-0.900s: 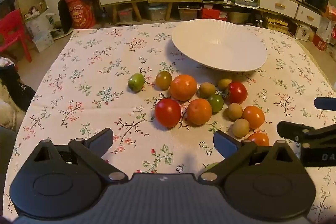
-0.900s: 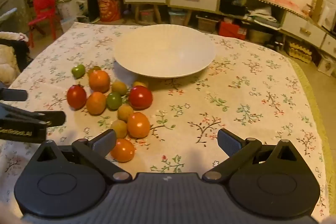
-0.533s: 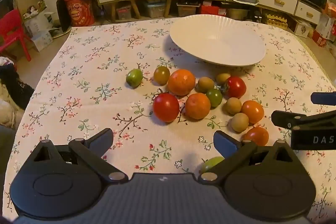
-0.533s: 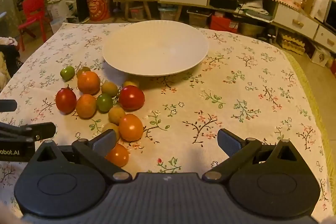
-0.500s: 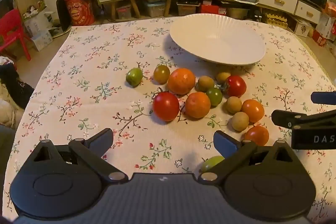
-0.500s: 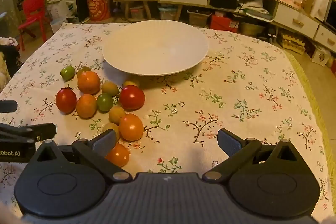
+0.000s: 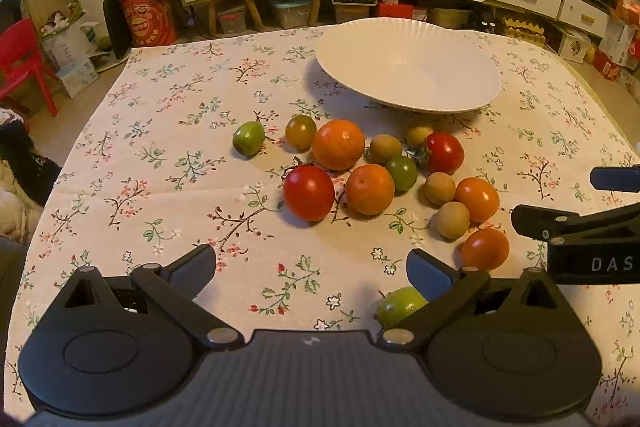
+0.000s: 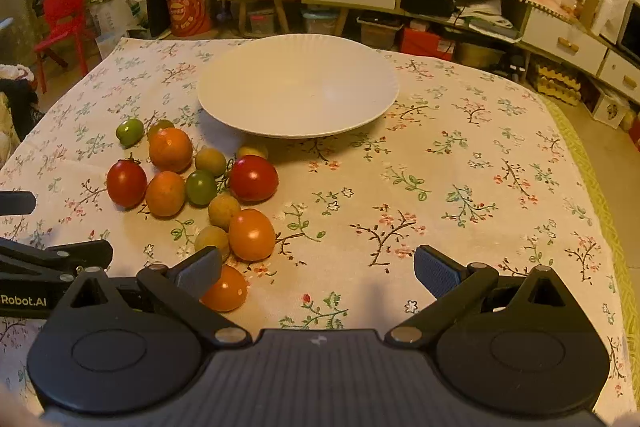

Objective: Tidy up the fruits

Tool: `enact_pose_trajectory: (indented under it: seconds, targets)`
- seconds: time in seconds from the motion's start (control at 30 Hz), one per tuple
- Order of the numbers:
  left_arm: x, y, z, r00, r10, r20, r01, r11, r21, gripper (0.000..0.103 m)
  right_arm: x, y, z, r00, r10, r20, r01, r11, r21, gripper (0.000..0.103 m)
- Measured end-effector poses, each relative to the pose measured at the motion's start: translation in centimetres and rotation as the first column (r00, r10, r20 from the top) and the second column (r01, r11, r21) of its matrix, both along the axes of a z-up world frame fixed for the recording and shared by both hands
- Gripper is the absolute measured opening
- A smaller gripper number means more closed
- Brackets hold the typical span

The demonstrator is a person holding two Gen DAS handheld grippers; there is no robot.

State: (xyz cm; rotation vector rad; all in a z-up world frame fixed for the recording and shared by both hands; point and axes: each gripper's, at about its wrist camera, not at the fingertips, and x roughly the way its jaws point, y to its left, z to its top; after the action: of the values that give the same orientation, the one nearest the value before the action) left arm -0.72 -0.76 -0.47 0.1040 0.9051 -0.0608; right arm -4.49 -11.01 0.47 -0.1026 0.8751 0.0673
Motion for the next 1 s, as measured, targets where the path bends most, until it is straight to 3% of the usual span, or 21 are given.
enact_pose_trajectory:
  seconds: [1.0]
  targets:
    - [-0.24, -0.21, -0.05, 1.0, -0.006, -0.001, 0.006, 1.0, 0.001, 0.098, -0.11, 0.28, -0.25, 1.0, 0.006, -0.005, -0.006, 1.0, -0.009, 0.103]
